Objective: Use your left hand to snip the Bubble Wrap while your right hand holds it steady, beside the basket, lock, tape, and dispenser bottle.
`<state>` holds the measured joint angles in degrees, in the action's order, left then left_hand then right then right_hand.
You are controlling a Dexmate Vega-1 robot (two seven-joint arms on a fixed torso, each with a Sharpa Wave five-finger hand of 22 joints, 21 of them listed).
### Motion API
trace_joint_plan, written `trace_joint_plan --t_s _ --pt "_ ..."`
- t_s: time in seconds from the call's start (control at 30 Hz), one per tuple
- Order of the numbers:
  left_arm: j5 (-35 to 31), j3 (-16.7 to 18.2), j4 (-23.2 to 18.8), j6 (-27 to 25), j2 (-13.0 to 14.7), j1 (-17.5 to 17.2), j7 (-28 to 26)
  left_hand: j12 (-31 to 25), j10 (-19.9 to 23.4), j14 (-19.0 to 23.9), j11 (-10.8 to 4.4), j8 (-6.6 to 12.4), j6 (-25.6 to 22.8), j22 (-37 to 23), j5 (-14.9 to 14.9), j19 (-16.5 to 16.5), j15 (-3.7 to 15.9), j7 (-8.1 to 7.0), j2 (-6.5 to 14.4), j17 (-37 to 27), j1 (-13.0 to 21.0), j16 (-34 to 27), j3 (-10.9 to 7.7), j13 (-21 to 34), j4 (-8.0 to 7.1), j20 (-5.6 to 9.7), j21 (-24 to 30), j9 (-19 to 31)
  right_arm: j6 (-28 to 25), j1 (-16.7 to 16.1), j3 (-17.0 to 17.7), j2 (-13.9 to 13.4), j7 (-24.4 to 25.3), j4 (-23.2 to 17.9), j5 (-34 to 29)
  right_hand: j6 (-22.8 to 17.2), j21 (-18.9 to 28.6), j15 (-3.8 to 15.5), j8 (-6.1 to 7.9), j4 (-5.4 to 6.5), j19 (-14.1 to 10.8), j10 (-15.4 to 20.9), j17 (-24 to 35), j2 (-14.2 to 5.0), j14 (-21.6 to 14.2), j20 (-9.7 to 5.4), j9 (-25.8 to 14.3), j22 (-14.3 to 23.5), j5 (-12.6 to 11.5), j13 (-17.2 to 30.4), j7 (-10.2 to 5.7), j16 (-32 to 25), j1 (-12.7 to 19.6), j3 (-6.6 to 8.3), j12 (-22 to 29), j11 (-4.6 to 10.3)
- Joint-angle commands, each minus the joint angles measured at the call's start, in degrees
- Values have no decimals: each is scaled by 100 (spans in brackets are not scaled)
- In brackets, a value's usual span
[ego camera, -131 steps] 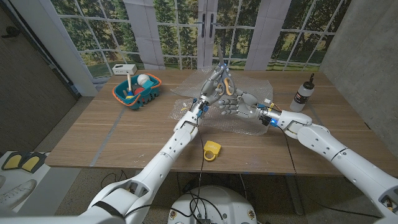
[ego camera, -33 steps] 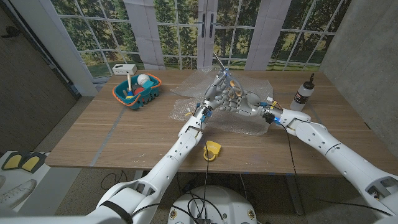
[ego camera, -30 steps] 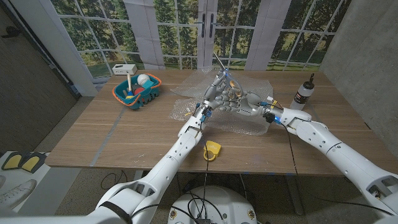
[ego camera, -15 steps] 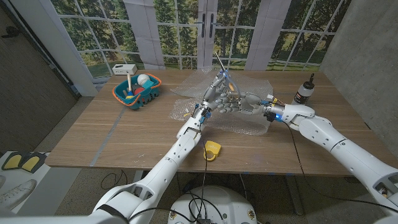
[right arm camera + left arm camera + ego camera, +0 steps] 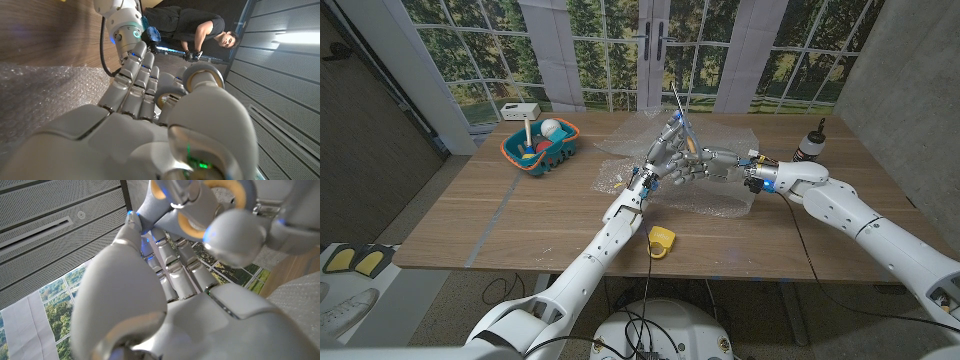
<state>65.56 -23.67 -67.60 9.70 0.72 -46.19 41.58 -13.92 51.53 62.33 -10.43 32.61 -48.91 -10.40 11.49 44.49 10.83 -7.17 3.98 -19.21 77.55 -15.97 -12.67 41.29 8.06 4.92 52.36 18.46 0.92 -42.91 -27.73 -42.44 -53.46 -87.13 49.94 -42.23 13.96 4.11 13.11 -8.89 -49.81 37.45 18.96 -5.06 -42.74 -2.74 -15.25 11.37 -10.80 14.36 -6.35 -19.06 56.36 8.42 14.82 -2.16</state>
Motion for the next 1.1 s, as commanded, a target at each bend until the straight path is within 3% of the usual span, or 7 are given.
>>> trace_joint_plan --t_s 0.03,0.47,0.67,0.77,0.93,1.03,1.1 --pt "-11 -13 -67 39 49 -30 -58 43 30 21 -17 1 15 -16 25 -41 297 31 286 -27 233 -53 -30 23 13 451 35 0 10 21 -60 30 53 45 55 295 150 823 126 28 -212 876 335 -66 -402 -177 -84 69 11 224 219 -408 107 -9 141 770" --pt "-2 -36 -48 17 63 -6 -63 53 54 26 -31 4 16 -15 18 -59 297 14 284 -34 233 -55 -30 30 15 447 70 -5 -179 -10 -61 104 10 111 281 63 648 866 326 6 -184 1220 1491 -60 -564 -378 -508 487 17 1187 84 -1212 455 -85 944 1035" --pt "-2 -38 -21 12 60 12 -50 55 56 31 -26 9 17 -14 16 -70 297 -1 283 -42 231 -60 -29 43 14 448 88 -3 -215 -50 -47 104 71 80 302 -146 1259 880 502 41 -168 988 2345 -81 -625 -559 -1053 1020 31 2437 59 -1518 575 -128 1892 1148" --pt "-3 -36 -7 13 61 21 -41 58 50 29 -24 8 21 -14 15 -76 297 7 283 -44 230 -59 -29 51 14 449 95 -4 -204 -56 -44 111 84 83 294 -308 1764 878 681 56 -56 846 2862 -67 -783 -573 -1494 1526 33 3375 58 -1627 607 -148 2610 1232" --pt "-1 -32 -4 9 66 22 -30 65 57 28 -35 7 33 -13 13 -83 297 17 281 -49 232 -60 -30 47 16 449 106 -3 -186 -54 -51 129 61 119 287 -394 2230 874 904 49 225 615 3385 -20 -844 -524 -2009 2058 37 4258 65 -1708 661 -162 3233 1249" --pt "2 -33 -6 -4 72 14 -30 67 57 27 -34 10 25 -13 12 -85 296 16 284 -49 230 -59 -31 50 14 448 111 -4 -246 -59 -54 125 79 105 313 -505 2608 885 1233 65 402 466 4008 -7 -881 -498 -2626 2337 42 5149 61 -1849 714 -166 3848 1300" --pt "14 -33 -7 -19 72 7 -20 69 54 28 -30 9 27 -13 12 -87 296 15 284 -50 230 -59 -31 50 14 448 114 -5 -264 -80 -48 104 157 54 291 -671 2946 861 1599 90 571 567 4560 -4 -949 -452 -3160 2654 45 5608 66 -2099 712 -189 4300 1176"
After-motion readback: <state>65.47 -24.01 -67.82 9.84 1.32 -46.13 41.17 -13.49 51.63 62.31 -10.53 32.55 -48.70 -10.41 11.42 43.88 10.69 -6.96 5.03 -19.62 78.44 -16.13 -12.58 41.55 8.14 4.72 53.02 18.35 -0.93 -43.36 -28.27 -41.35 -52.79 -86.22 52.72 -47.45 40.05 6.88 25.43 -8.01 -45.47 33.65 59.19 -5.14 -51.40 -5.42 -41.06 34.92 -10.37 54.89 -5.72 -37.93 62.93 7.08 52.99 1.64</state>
